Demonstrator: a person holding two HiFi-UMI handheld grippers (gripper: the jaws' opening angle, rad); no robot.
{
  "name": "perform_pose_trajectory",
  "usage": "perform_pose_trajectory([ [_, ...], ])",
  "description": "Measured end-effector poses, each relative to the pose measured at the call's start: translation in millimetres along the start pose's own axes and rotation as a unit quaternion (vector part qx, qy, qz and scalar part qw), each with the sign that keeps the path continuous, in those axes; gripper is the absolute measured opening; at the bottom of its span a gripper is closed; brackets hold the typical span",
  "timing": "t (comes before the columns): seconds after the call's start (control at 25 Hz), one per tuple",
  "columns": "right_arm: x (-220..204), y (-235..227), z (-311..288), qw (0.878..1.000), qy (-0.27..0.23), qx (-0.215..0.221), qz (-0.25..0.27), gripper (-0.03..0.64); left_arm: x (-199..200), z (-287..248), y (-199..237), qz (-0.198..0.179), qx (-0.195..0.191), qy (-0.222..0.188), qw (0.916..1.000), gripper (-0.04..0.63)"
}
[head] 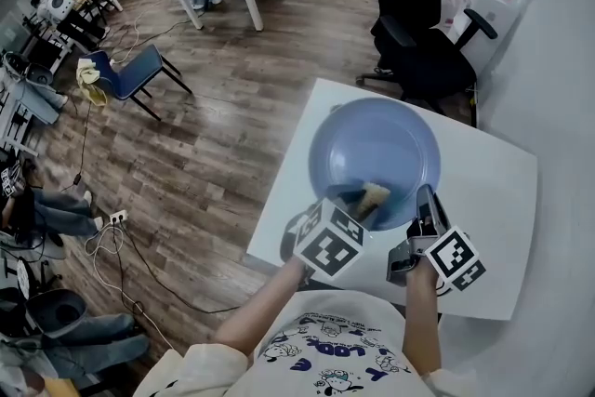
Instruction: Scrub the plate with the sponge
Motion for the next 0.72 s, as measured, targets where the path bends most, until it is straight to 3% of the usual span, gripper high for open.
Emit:
perform_pose_trajectory([
  [0.28,-3,6,-2,1.0,0.008,0.004,0.006,0.037,12,-5,-11,-0.01,-0.022,-0.004,0.9997,0.14],
  [0.72,-10,14,-6,1.0,0.023,0.017,0.012,0.037,29,-10,-13,-0.018,-0.027,-0.016,0.9993,0.14],
])
Point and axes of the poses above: the fingertips, and each gripper's own axes: z backward along the fingers, y to its left, x out of its top, the point moved 3 cm from there along z, backward along the fingers, and after that the axes turned 9 degrees about -z, right-handed, at the moved point
